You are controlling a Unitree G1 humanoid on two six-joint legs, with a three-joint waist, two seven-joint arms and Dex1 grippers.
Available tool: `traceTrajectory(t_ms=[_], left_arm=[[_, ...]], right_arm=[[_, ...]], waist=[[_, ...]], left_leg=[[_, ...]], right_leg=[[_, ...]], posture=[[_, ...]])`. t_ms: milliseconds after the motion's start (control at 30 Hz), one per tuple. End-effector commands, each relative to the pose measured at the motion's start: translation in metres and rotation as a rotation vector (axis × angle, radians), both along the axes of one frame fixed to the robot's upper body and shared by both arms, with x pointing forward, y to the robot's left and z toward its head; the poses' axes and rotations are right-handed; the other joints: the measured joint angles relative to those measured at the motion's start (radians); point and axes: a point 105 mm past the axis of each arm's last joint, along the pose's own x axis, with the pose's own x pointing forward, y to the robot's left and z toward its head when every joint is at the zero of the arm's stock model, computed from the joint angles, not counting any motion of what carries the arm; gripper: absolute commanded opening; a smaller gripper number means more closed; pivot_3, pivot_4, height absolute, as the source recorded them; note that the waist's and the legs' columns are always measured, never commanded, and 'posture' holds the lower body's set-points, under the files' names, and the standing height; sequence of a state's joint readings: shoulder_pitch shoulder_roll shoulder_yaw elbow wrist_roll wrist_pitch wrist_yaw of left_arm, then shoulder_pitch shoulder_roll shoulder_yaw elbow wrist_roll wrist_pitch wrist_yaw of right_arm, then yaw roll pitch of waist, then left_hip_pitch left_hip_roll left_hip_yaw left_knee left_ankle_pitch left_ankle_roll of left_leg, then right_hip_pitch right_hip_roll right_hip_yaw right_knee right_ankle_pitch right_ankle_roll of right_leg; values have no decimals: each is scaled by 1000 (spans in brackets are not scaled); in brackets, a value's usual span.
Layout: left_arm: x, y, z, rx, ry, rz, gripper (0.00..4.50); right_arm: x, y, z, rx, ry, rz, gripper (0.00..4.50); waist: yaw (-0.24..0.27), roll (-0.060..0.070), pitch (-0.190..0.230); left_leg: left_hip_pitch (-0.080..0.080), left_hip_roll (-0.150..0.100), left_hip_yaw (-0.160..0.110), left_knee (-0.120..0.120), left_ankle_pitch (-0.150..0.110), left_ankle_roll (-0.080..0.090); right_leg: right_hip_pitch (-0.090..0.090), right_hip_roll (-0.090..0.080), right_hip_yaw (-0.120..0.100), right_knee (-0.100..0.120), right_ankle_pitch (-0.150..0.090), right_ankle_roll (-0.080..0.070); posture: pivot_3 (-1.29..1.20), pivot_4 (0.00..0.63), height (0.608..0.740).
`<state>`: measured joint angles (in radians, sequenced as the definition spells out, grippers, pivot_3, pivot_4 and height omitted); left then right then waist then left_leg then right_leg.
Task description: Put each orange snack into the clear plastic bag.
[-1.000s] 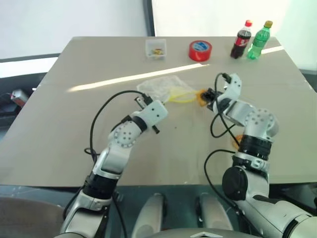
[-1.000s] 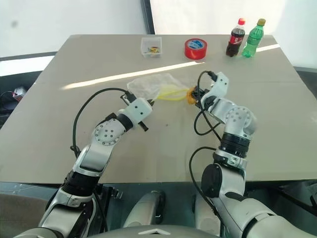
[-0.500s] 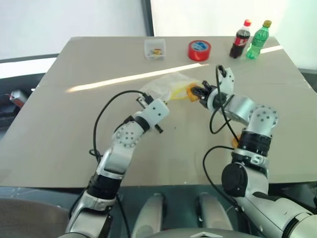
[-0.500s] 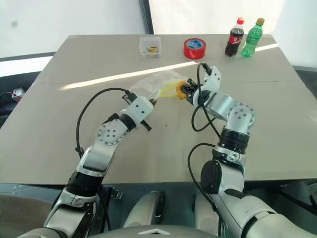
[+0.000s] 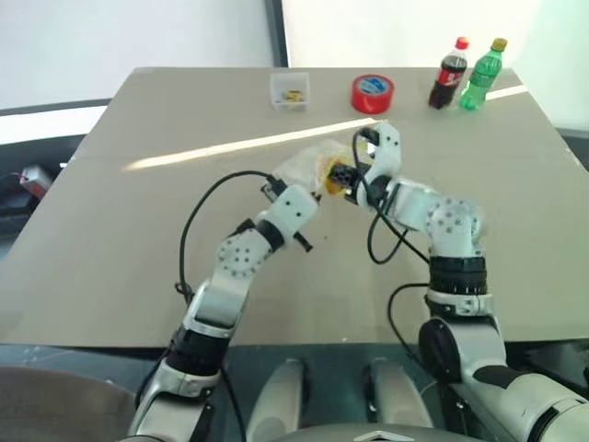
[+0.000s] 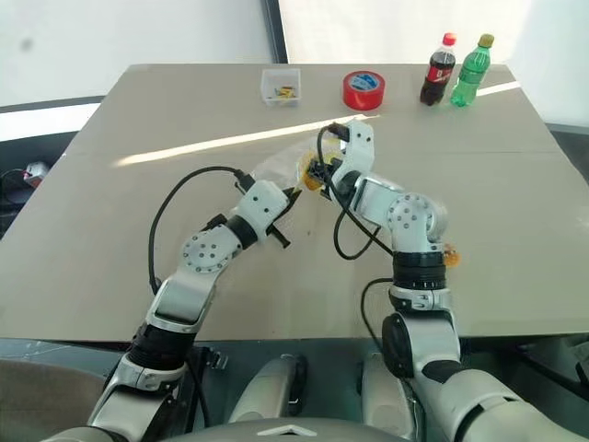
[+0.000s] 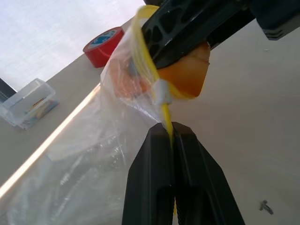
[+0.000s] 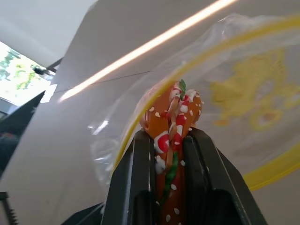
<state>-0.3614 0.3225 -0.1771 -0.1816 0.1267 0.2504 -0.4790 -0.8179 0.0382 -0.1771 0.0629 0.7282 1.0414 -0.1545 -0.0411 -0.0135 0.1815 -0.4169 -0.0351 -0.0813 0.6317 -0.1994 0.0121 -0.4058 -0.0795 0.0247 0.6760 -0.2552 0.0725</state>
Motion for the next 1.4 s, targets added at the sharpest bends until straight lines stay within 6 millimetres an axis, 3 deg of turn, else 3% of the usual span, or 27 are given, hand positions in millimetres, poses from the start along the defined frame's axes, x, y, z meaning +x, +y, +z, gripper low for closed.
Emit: traceTrajectory(t_ms=[33, 300, 400, 600, 633, 767, 867, 1167, 1300, 1400], left_arm=[[-8, -5, 22, -57, -68, -48, 0], [-11, -3, 22, -140, -20, -74, 0], [-12, -3, 18, -154, 10, -82, 0], [-10, -2, 13, -191, 57, -79, 0], [-9, -2, 14, -211, 64, -73, 0], [-2, 1, 21, -305, 91, -33, 0], [3, 4, 25, -360, 107, -6, 0], [7, 9, 23, -387, 138, 24, 0], [8, 6, 21, -378, 144, 15, 0], [9, 5, 21, -373, 143, 10, 0]], right_arm=[[8, -6, 20, 61, -72, -39, 620], [12, -8, 25, 105, -76, -57, 620], [11, -6, 28, 108, -107, -50, 1439], [7, -5, 29, -10, -211, -27, 4130], [5, -4, 27, -34, -217, -1, 4321], [-12, -6, 21, -116, -247, 119, 4321], [-30, -20, 18, -194, -271, 222, 4321], [-80, -124, 26, -620, -430, 408, 4321], [-99, -164, -2, -818, -342, 544, 4321], [-108, -176, -14, -872, -299, 617, 4321]], waist=[[0, 0, 0], [-1, 0, 0], [-1, 0, 0], [-1, 0, 0], [-1, 0, 0], [1, 0, 0], [5, 0, 0], [12, 0, 0], [12, 0, 0], [13, -1, 1]], left_leg=[[0, 0, 0, 0, 0, 0], [0, 1, 0, 0, 0, 0], [0, 2, 0, 0, 0, 0], [0, 1, 0, 0, 0, 0], [0, 1, 0, 0, 0, 0], [0, 2, 0, 0, 0, 0], [-1, 2, -1, 0, 0, 0], [-6, 0, -2, 0, 0, 0], [-6, 1, -1, 0, -1, 1], [-6, 1, 0, 0, -1, 1]], right_leg=[[0, 0, 0, 0, 0, 0], [0, 0, 0, 0, 0, 0], [0, 1, 0, 0, 0, 0], [0, 0, 0, -1, 0, 0], [0, 0, 0, -1, 0, 0], [0, 0, 0, -1, 0, 0], [0, 0, -1, -2, 0, 0], [3, 0, -8, -13, 0, 0], [4, 0, -8, -15, 0, 1], [4, 0, -8, -15, 0, 1]], posture=[[0, 150, 740], [0, 150, 740], [0, 150, 740], [0, 150, 740], [0, 150, 740], [0, 150, 740], [0, 150, 740], [0, 150, 740], [0, 150, 740], [0, 150, 740]])
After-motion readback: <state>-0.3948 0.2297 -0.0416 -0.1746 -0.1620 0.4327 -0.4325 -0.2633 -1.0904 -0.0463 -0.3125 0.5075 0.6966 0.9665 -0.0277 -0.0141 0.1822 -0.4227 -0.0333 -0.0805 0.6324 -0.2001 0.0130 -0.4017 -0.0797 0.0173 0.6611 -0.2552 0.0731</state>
